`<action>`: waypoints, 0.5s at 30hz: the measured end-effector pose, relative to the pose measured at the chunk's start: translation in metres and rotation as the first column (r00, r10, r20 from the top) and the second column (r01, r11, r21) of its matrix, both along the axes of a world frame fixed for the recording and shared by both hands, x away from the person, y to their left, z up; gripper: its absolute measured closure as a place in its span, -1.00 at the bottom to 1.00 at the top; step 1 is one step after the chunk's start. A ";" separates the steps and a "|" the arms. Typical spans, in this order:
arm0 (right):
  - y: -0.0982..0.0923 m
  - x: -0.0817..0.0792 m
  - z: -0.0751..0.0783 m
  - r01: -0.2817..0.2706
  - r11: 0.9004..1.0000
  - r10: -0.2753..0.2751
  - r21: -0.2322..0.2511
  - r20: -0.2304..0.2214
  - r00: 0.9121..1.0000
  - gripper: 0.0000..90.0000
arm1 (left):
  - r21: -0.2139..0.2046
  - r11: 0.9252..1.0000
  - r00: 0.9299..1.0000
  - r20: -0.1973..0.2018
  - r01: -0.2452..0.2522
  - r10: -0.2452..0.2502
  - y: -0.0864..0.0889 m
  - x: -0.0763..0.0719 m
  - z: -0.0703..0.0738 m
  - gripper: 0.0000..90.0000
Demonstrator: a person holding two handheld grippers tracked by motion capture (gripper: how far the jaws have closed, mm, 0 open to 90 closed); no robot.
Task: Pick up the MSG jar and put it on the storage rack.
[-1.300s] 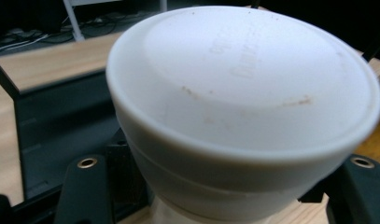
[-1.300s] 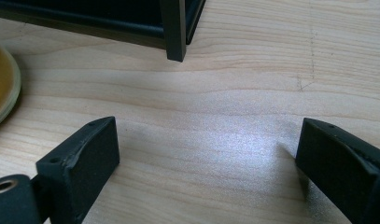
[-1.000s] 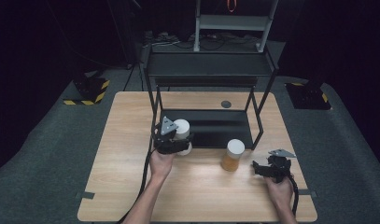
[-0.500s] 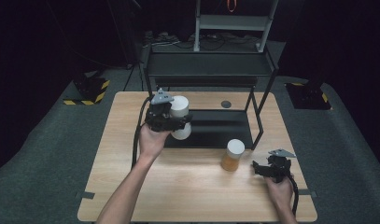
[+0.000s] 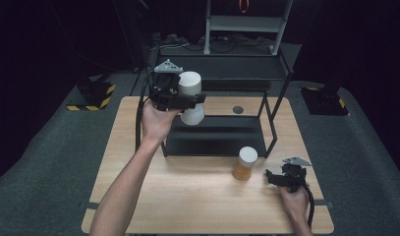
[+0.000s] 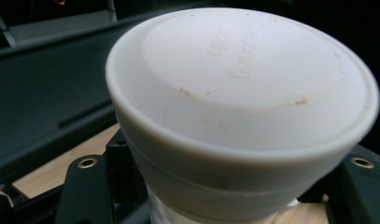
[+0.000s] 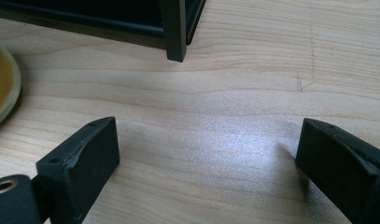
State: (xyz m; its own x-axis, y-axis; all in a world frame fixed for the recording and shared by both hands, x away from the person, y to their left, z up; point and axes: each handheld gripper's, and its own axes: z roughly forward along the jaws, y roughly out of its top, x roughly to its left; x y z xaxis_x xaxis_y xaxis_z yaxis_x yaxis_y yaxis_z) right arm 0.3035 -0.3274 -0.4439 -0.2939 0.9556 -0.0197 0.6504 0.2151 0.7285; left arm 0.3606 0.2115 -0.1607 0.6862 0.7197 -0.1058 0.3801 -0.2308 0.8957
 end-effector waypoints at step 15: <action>0.000 0.000 0.000 0.001 1.000 -0.001 0.002 0.000 1.000 -0.88 | 0.007 0.996 0.996 0.016 -0.084 0.084 -0.009 0.030 0.048 -0.22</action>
State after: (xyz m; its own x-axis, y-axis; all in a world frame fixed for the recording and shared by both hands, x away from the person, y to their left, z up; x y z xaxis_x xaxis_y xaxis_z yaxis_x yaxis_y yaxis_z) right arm 0.3034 -0.3273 -0.4439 -0.2927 0.9560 -0.0180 0.6511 0.2131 0.7285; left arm 0.3902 0.2027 -0.1123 0.6249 0.7755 -0.0900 0.3848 -0.2057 0.8998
